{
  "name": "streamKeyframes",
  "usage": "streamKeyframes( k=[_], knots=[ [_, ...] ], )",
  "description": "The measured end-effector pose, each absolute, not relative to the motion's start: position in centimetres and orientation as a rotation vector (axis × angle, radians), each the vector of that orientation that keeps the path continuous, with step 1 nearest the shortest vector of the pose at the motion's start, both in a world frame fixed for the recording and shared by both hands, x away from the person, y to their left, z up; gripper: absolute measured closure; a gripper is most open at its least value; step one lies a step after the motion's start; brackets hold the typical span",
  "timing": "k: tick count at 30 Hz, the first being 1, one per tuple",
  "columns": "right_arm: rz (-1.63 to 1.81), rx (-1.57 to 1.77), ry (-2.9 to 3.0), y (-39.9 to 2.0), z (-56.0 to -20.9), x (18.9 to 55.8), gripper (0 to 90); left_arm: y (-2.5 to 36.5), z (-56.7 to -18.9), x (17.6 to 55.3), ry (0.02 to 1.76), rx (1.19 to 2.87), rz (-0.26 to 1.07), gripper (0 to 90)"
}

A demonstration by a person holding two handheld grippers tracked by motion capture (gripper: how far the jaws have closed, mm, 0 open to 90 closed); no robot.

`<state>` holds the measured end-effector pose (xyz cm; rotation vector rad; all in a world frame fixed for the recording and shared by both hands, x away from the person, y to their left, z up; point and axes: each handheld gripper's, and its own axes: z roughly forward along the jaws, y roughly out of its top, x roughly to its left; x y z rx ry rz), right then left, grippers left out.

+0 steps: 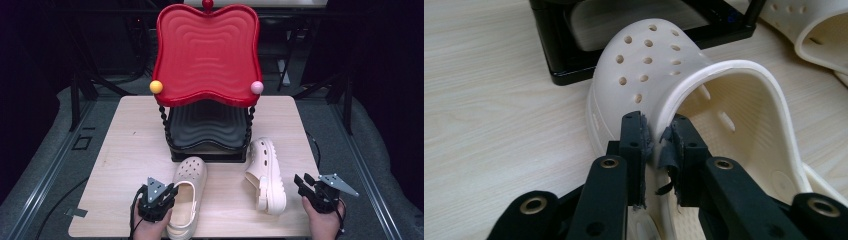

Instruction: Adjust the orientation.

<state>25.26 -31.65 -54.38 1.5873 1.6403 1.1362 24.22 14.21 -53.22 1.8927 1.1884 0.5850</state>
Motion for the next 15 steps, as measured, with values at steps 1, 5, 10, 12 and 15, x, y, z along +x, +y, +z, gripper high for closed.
streamKeyframes(
  k=[1,5,10,12,15],
  knots=[
    [1.136,1.587,1.64,-31.7,-54.4,25.3,60.4,14.2,-53.2,24.2,1.188,1.893,0.585,78.1],
    [1.13,1.553,1.65,-31.1,-53.9,25.2,62.5,14.3,-53.2,24.3,1.167,1.881,0.545,74.1],
    [1.13,1.493,1.69,-30.1,-53.0,24.9,69.3,14.9,-53.0,24.4,1.153,1.855,0.486,69.1],
    [1.137,1.462,1.715,-29.5,-52.6,24.8,71.9,15.2,-52.7,24.3,1.145,1.842,0.482,65.2],
    [1.156,1.417,1.741,-28.6,-52.0,24.5,72.2,15.8,-52.3,24.2,1.119,1.829,0.475,62.1]
  ],
)
